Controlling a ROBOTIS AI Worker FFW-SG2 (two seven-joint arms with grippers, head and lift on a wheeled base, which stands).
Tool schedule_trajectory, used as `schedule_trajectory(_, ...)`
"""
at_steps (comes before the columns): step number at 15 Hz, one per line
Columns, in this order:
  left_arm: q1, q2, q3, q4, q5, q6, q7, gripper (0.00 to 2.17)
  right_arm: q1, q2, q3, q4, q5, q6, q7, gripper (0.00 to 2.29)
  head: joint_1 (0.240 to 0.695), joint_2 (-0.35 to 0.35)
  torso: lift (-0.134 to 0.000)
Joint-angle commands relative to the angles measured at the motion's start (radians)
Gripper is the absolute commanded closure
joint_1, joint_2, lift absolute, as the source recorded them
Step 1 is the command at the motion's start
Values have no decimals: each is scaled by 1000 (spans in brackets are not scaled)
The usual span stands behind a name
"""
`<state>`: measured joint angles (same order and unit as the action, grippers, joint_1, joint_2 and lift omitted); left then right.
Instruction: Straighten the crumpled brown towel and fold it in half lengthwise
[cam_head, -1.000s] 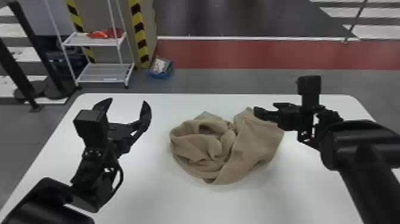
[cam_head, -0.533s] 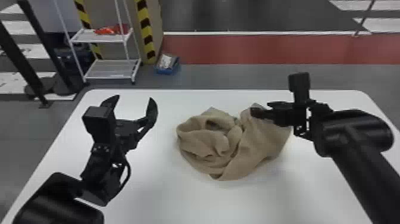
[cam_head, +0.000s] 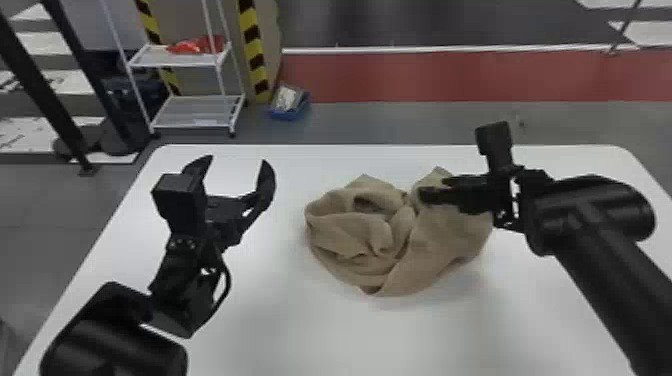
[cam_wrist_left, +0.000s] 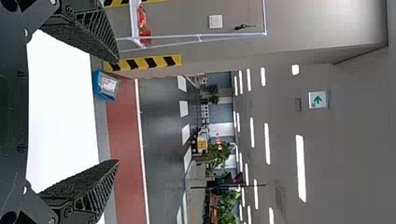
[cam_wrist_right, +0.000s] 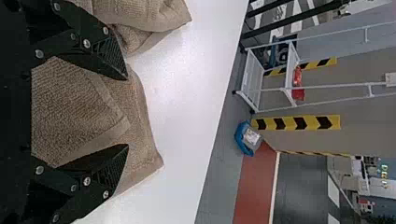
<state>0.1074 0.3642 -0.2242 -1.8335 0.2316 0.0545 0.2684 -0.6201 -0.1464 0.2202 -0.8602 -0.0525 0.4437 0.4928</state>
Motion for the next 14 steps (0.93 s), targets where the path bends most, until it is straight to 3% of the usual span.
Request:
schedule_trajectory(1, 0, 1, 0, 0, 0, 0, 0, 140, -15, 1, 4, 23, 11, 16, 1, 572, 695, 61, -123)
schedule_trajectory(5, 0, 2, 0, -1, 2, 0, -5, 140, -20, 1, 2, 23, 14, 74, 3, 940, 695, 57, -123)
schedule_trajectory(10, 0, -1, -11, -4, 3, 3, -5, 140, 33, -9, -21, -76, 10, 126, 4, 927, 695, 51, -123)
schedule_trajectory(14, 6, -2, -11, -20, 2, 9, -3, 140, 72, -12, -22, -155, 57, 145, -20, 923, 695, 43, -123)
